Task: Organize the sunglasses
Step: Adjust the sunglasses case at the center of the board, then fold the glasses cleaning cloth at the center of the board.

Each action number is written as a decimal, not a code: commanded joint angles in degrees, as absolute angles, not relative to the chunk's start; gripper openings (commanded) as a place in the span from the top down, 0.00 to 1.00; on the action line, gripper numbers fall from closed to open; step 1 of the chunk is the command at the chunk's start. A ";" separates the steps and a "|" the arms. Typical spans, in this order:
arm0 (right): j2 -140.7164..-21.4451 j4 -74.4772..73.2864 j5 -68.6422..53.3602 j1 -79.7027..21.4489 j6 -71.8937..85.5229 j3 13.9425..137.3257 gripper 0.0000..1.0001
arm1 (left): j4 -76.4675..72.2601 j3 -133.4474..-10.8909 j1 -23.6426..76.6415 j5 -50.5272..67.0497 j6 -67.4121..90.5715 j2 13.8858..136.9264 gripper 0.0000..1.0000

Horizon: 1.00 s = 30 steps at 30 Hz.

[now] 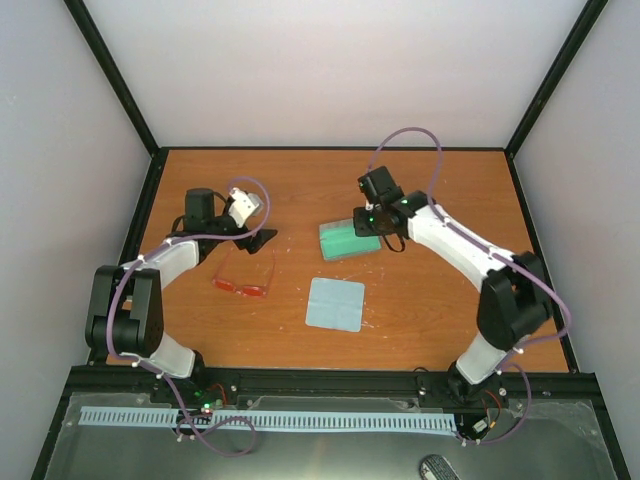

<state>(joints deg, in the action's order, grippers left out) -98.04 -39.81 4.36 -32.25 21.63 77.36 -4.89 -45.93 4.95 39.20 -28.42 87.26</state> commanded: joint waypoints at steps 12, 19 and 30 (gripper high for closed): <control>-92.46 -40.13 -9.51 -38.29 24.68 59.08 0.68 | 6.65 -42.39 17.08 38.74 -33.56 78.24 0.33; -95.22 -37.24 -6.76 -40.33 27.80 56.70 0.65 | 6.75 -38.48 17.84 37.39 -31.73 73.42 0.32; -100.09 -34.63 -0.67 -40.52 30.47 58.38 0.63 | 5.37 -38.70 17.90 37.12 -31.35 73.42 0.30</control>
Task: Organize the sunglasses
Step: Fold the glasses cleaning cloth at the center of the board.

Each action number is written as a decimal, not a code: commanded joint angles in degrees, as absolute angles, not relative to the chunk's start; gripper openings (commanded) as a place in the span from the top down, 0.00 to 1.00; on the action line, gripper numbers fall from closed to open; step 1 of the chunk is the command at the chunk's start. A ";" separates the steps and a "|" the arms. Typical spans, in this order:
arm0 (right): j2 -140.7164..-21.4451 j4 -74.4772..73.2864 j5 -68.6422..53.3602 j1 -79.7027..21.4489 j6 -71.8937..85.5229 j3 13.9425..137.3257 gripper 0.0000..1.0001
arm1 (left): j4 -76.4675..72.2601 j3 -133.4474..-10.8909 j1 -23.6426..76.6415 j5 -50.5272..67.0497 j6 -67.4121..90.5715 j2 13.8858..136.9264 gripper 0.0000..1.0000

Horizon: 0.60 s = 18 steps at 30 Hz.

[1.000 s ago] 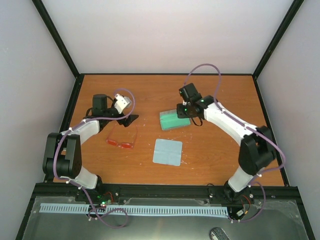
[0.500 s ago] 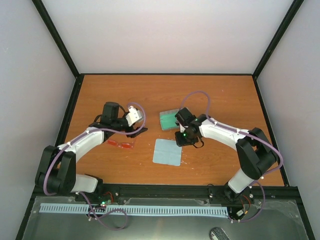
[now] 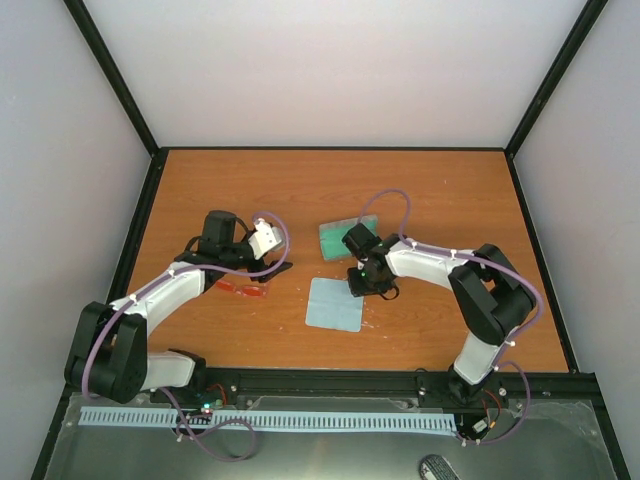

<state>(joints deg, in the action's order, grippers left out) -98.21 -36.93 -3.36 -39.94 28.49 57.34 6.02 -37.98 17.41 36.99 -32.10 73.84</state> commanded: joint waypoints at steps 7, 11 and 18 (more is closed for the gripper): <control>-102.82 -34.05 -3.07 -40.52 30.80 58.01 0.69 | 5.02 -38.57 17.83 37.09 -30.96 73.73 0.29; -102.99 -34.31 -4.32 -40.59 30.94 56.54 0.82 | 4.85 -38.09 17.93 37.43 -30.65 73.75 0.30; -101.62 -34.69 -4.37 -40.85 31.67 54.43 0.97 | 3.44 -36.20 19.74 37.13 -29.94 74.10 0.30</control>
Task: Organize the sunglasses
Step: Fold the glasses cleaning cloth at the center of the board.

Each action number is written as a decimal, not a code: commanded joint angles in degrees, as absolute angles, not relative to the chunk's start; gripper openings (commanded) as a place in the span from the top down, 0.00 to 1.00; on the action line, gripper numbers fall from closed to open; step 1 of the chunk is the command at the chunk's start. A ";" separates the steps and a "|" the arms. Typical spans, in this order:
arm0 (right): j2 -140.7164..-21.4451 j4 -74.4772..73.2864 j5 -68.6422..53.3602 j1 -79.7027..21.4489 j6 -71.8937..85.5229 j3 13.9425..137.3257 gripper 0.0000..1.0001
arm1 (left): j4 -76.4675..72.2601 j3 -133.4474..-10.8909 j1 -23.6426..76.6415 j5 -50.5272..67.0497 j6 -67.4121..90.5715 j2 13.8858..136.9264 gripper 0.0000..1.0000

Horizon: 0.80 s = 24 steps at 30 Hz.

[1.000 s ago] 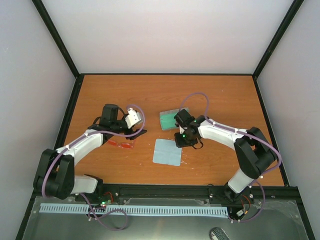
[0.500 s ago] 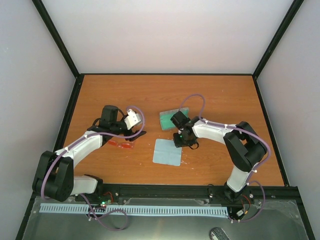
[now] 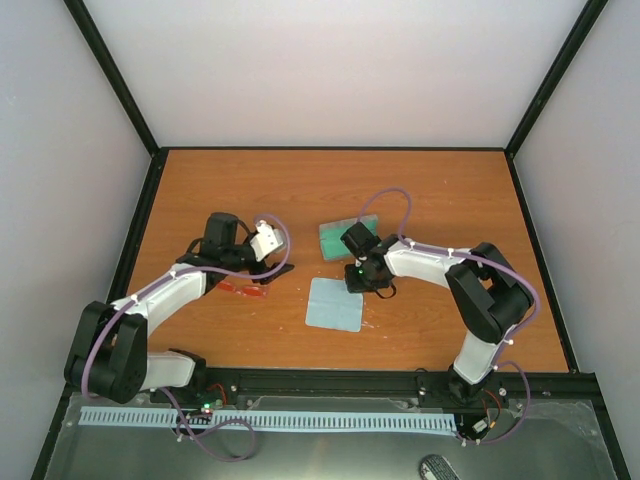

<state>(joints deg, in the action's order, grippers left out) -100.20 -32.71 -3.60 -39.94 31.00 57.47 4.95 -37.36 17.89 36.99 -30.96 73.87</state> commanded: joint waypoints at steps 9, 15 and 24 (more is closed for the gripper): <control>-99.81 -35.35 -1.13 -40.83 31.41 54.97 0.97 | 4.35 -36.87 26.50 33.87 -32.13 79.32 0.39; -98.97 -35.46 -0.32 -40.84 31.37 55.48 0.97 | 4.25 -40.30 27.56 30.86 -32.53 85.58 0.47; -99.25 -35.21 -0.20 -40.78 31.64 56.86 0.97 | 3.19 -42.96 30.74 27.59 -32.69 90.74 0.54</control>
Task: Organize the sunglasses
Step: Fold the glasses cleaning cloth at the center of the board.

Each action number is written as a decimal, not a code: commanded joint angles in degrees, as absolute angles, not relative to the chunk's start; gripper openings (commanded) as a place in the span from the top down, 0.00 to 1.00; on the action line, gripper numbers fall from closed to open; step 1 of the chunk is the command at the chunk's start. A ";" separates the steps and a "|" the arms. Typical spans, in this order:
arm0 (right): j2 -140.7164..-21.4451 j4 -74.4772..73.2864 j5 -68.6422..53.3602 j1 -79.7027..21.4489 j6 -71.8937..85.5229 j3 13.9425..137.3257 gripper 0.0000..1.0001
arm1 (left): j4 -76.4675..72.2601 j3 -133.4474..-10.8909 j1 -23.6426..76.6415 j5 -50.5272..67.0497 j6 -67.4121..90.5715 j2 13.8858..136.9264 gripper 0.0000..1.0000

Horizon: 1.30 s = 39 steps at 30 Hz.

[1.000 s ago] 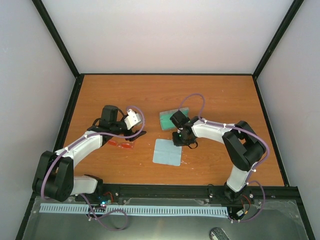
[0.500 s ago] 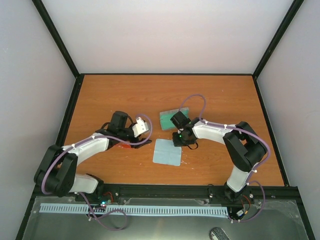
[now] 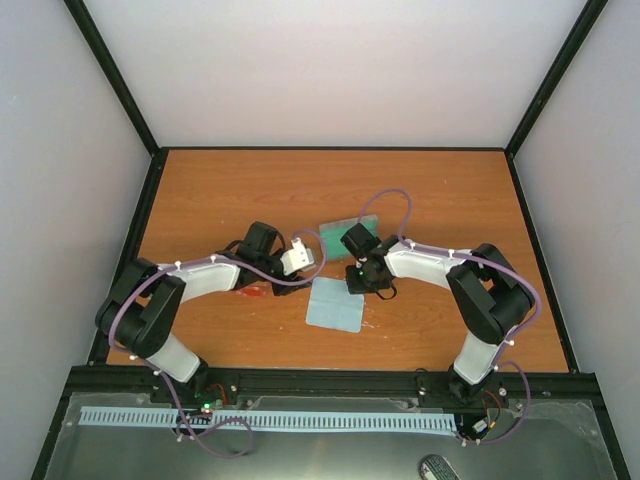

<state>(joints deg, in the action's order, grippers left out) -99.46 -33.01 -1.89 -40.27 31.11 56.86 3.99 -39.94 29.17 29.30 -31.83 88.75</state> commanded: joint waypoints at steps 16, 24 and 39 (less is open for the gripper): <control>-98.27 -35.28 0.07 -40.74 32.12 56.85 0.97 | 5.83 -47.58 34.36 25.31 -30.96 95.94 0.63; -97.53 -35.41 0.42 -40.78 32.26 56.86 0.97 | 7.26 -46.64 35.97 25.26 -29.93 97.17 0.67; -96.70 -35.29 0.00 -40.78 32.13 56.53 0.97 | 4.92 -49.67 36.65 22.92 -27.18 99.75 0.69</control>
<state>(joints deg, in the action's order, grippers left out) -98.39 -34.98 -0.80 -40.27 31.38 56.88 6.04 -46.92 35.94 23.53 -28.97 99.13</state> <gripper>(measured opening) 0.029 0.296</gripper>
